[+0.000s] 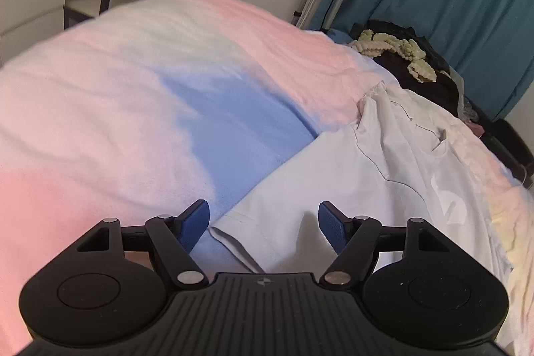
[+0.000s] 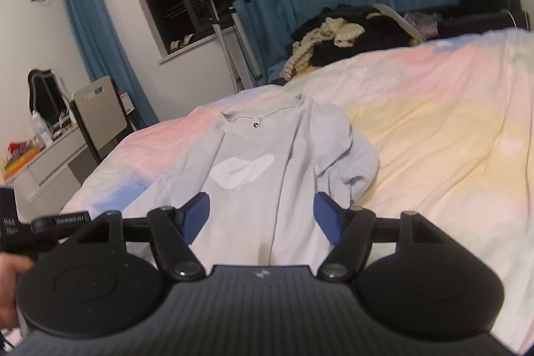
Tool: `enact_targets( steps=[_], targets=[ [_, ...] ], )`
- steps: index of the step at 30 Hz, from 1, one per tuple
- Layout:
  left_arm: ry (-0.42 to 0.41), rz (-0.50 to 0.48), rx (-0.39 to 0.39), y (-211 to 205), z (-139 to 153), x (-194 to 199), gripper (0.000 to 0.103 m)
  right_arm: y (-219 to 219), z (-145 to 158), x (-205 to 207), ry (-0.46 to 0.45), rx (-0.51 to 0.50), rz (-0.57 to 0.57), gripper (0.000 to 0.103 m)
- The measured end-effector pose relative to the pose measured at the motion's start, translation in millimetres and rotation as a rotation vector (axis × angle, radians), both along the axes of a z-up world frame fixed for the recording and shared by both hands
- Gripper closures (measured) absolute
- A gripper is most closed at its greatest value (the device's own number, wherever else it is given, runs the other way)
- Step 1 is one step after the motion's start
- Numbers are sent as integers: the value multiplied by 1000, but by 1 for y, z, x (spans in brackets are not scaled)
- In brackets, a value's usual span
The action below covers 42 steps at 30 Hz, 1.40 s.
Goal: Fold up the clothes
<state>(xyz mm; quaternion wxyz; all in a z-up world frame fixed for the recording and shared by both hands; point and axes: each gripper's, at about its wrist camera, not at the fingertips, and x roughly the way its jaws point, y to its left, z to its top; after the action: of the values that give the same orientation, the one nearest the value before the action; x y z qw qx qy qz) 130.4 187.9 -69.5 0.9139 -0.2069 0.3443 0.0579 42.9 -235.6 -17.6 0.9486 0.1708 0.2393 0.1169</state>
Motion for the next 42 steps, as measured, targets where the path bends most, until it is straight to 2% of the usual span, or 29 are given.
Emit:
enact_targets(
  steps=[2, 3, 4, 8, 13, 16, 19, 23, 27, 30, 32, 33, 34, 36, 40, 42],
  targets=[
    [-4, -11, -22, 1, 1, 1, 60, -3, -1, 5, 2, 20, -10, 33],
    [-15, -16, -9, 2, 8, 2, 88, -4, -1, 7, 3, 25, -14, 33],
    [-26, -21, 4, 3, 15, 4, 97, -4, -1, 9, 4, 29, -18, 33],
    [-73, -40, 56, 9, 44, 12, 99, -5, -4, 11, 17, 33, -27, 33],
    [-156, 41, 153, 39, 107, 63, 99, -4, -7, 16, 26, 32, -28, 33],
    [-200, 112, 222, 55, 142, 99, 99, -2, -8, 21, 8, 1, -33, 33],
    [-177, 164, 310, 69, 151, 138, 99, 0, -10, 30, -12, -41, -41, 33],
    [-91, 194, 409, 82, 115, 175, 99, 4, -17, 46, -23, -77, -40, 33],
    [-87, 184, 351, 85, 67, 191, 98, 5, -30, 62, -6, -99, -33, 33],
    [-85, 155, 330, 77, 44, 195, 97, 4, -39, 71, 17, -97, -25, 33],
    [-81, 123, 325, 75, 38, 194, 91, 6, -41, 74, 21, -99, -24, 33],
    [-77, 107, 324, 76, 36, 193, 77, 6, -41, 74, 18, -96, -24, 33],
    [-75, 92, 323, 76, 35, 191, 55, 6, -41, 74, 12, -93, -24, 33],
    [-105, 81, 316, 68, 44, 177, 40, 7, -37, 70, -11, -95, -23, 33],
    [-160, 48, 279, 58, 64, 147, 38, 7, -29, 62, -41, -93, -18, 33],
    [-234, 32, 257, 44, 79, 117, 37, 7, -24, 56, -58, -97, -14, 33]
  ],
)
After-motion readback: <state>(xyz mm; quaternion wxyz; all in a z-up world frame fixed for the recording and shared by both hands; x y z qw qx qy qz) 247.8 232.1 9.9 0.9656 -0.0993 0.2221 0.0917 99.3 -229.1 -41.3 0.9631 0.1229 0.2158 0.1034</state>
